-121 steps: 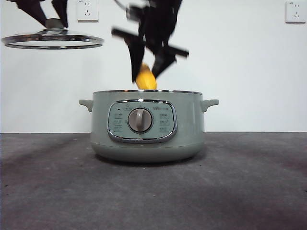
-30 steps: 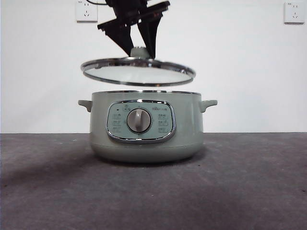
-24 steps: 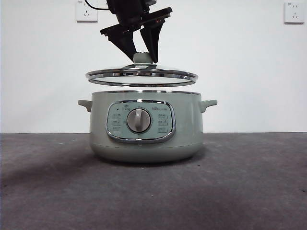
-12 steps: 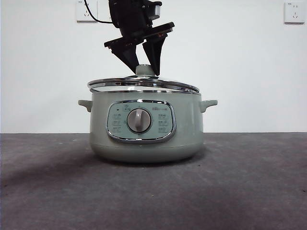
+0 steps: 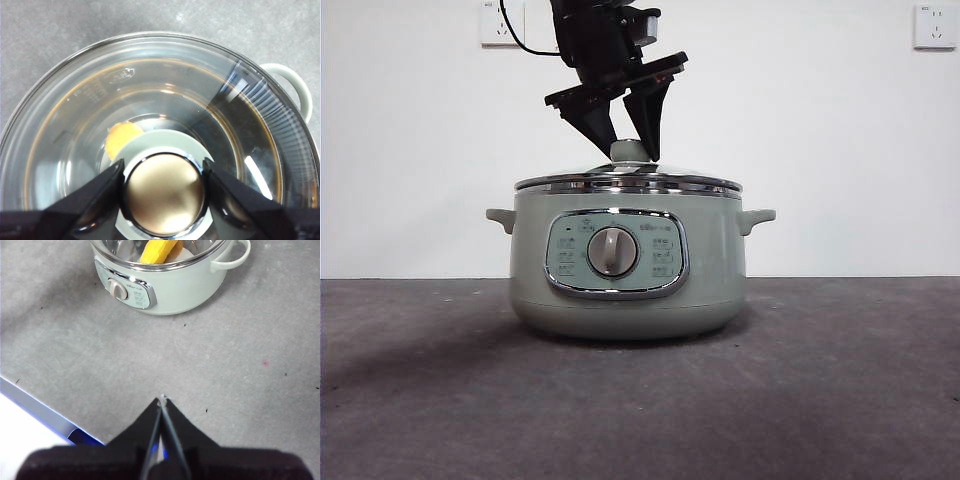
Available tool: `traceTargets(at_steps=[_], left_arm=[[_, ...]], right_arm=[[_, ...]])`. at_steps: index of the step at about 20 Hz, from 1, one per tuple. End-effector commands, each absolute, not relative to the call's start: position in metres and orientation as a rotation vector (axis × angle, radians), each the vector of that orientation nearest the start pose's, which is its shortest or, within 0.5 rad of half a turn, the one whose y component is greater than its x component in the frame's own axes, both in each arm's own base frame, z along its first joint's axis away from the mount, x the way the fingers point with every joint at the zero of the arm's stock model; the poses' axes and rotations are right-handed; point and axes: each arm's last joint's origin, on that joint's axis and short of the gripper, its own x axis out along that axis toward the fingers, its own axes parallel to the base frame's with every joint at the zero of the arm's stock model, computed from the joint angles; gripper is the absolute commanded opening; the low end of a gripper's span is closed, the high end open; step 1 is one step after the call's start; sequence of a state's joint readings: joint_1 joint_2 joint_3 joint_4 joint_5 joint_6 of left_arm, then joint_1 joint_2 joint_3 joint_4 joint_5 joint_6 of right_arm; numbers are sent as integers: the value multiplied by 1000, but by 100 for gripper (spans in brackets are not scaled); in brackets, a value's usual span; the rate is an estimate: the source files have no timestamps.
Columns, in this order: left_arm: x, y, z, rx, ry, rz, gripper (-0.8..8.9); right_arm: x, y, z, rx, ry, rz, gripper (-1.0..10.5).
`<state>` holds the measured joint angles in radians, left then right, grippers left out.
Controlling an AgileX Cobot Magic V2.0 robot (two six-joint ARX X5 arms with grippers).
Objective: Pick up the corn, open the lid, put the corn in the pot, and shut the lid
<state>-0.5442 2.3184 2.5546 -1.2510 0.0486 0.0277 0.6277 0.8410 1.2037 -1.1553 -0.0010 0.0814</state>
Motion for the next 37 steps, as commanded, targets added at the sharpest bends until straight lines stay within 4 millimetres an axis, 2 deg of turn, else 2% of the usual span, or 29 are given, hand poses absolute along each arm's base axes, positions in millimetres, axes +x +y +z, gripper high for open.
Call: traceTargets(at_steps=[1, 7, 21, 25, 28, 30, 31, 32, 34, 35, 37], left_arm=[[414, -267, 270, 341, 1164, -586, -9], [414, -264, 269, 420, 1158, -551, -9], [407, -281, 269, 569, 1076, -673, -9], [408, -281, 250, 574, 1131, -663, -9], [402, -282, 225, 467, 1247, -778, -9], [401, -284, 222, 420, 1269, -831, 1], [401, -285, 224, 405, 1265, -822, 21], [401, -285, 227, 389, 1262, -802, 148], [401, -285, 232, 352, 1254, -778, 552], [401, -285, 236, 344, 1243, -774, 609], [402, -284, 254, 348, 1178, -741, 604]], right_arm=[[97, 71, 372, -181, 792, 568, -8], [98, 71, 372, -185, 782, 572, -8], [98, 71, 372, -185, 784, 572, -8], [97, 71, 372, -183, 792, 582, -8], [97, 71, 372, -180, 795, 592, -8], [97, 71, 372, -182, 793, 593, -8], [97, 71, 372, -181, 793, 593, -8], [97, 71, 372, -181, 793, 593, -8], [97, 71, 372, -181, 793, 593, -8], [97, 71, 372, -181, 793, 593, -8], [97, 71, 372, -182, 795, 593, -8]])
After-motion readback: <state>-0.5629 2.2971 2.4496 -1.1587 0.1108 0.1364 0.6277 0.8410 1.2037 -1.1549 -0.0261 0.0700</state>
